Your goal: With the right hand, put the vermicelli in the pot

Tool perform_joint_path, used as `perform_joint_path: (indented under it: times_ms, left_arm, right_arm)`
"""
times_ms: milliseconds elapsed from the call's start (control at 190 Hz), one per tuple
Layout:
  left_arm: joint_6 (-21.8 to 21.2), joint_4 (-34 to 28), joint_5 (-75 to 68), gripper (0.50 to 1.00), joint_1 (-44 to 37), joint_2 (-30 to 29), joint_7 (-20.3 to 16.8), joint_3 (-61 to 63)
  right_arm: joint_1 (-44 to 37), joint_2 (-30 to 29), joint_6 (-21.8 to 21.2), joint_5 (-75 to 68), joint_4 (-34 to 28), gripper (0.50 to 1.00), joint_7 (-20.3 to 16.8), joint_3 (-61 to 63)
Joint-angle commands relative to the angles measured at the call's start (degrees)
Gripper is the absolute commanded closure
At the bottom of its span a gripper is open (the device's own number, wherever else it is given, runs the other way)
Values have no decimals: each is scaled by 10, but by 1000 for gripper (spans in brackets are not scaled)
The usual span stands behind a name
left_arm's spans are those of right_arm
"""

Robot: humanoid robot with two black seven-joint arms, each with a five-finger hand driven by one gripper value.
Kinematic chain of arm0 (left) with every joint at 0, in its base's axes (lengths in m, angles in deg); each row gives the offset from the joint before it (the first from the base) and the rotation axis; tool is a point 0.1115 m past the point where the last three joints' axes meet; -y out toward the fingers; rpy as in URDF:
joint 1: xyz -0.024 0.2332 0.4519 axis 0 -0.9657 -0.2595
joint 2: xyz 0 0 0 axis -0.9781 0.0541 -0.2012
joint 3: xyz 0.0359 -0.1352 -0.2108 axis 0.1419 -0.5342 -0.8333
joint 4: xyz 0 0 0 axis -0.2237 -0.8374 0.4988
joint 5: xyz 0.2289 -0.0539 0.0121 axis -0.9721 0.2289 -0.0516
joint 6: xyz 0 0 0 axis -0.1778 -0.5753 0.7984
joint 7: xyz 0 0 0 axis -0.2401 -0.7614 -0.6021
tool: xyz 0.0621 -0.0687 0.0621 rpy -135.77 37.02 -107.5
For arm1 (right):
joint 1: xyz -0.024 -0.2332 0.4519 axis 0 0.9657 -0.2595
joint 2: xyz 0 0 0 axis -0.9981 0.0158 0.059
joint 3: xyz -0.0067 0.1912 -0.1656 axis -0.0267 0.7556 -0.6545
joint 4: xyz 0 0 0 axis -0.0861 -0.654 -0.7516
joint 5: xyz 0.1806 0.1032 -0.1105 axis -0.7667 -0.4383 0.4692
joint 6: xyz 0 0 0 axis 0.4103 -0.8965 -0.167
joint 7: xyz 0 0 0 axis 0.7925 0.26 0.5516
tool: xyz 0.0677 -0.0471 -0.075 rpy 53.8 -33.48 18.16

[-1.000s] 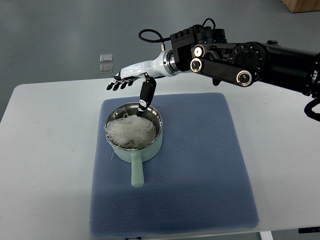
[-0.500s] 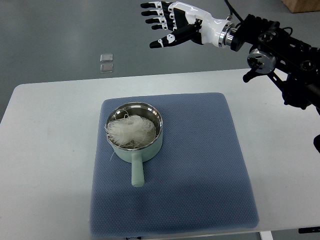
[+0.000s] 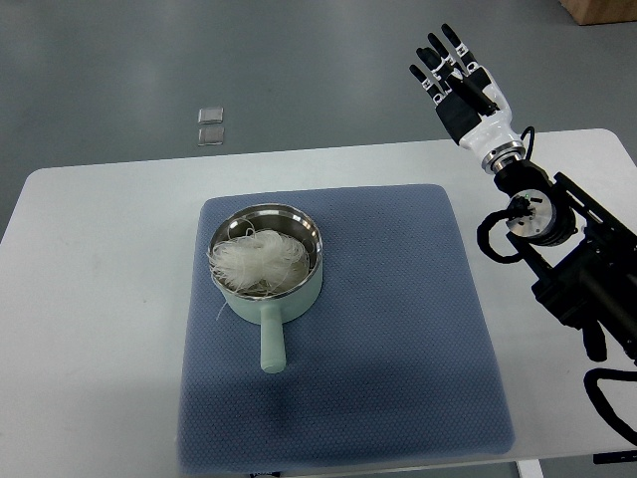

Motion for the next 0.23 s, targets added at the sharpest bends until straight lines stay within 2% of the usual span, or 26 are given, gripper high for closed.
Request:
perform_joint_path:
  times_ms: [0, 221]
  left_arm:
    - [0, 0, 0, 500, 0, 0, 0, 0]
    - [0, 0, 0, 500, 0, 0, 1, 0]
  right_arm:
    - [9, -4, -2, -2, 8, 579, 1, -3]
    - [12, -16, -2, -1, 32, 579, 0, -10]
